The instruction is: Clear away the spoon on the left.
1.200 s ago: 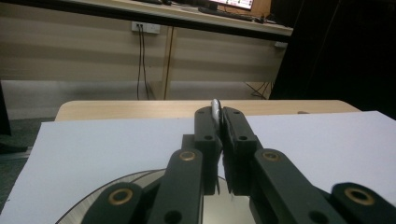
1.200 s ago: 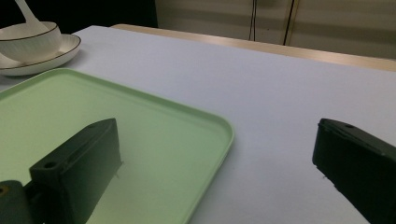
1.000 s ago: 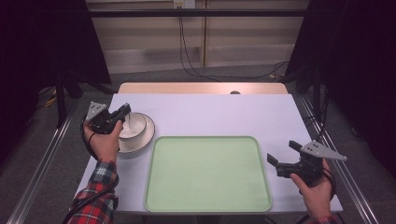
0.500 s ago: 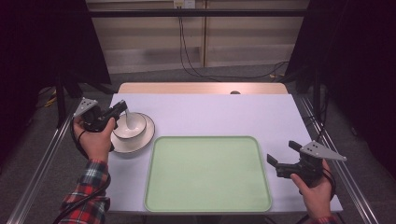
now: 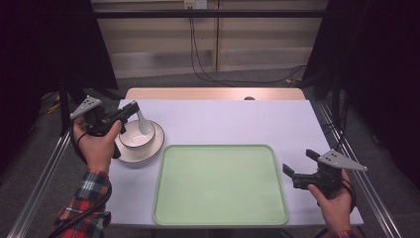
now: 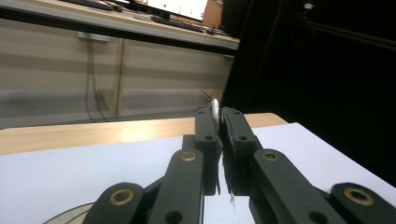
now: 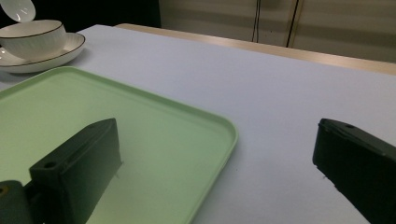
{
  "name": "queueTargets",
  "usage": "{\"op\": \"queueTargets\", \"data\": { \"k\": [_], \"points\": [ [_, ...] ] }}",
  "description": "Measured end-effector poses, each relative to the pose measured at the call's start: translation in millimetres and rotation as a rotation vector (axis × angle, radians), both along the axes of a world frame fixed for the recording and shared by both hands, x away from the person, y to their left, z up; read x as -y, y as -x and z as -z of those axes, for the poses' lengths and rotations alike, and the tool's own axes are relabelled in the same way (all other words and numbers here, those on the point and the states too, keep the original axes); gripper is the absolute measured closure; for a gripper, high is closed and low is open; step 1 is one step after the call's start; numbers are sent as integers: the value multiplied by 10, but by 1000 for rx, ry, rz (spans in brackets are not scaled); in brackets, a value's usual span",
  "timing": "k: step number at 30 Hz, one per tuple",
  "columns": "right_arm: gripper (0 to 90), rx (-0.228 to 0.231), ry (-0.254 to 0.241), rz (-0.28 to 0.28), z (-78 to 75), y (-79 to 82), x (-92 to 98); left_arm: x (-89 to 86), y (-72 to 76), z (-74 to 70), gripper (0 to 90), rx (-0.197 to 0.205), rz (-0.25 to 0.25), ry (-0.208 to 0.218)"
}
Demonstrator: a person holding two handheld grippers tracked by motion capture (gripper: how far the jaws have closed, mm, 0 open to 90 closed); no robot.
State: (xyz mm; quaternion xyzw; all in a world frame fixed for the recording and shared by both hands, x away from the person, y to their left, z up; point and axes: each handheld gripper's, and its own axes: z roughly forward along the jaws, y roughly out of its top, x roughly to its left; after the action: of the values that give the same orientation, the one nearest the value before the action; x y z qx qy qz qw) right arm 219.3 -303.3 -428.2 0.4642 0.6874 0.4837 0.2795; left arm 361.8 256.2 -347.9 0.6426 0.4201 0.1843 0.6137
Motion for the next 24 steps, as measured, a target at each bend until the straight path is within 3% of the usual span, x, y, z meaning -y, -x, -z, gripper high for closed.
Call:
{"op": "queueTargets", "data": {
  "k": [2, 10, 17, 24],
  "points": [
    [5, 2, -1, 1, -1, 0, 3, 48, 18, -17, 858, -3, 22, -4],
    [5, -2, 0, -4, 0, -2, -7, 191, 64, -35, 858, -39, 132, 48],
    [5, -4, 1, -6, 2, -3, -8, 312, 115, 4, 858, -51, 182, 23],
    [5, -6, 2, -12, 1, -2, -10, 449, 191, 37, 858, -67, 260, 46]
  ]
}}
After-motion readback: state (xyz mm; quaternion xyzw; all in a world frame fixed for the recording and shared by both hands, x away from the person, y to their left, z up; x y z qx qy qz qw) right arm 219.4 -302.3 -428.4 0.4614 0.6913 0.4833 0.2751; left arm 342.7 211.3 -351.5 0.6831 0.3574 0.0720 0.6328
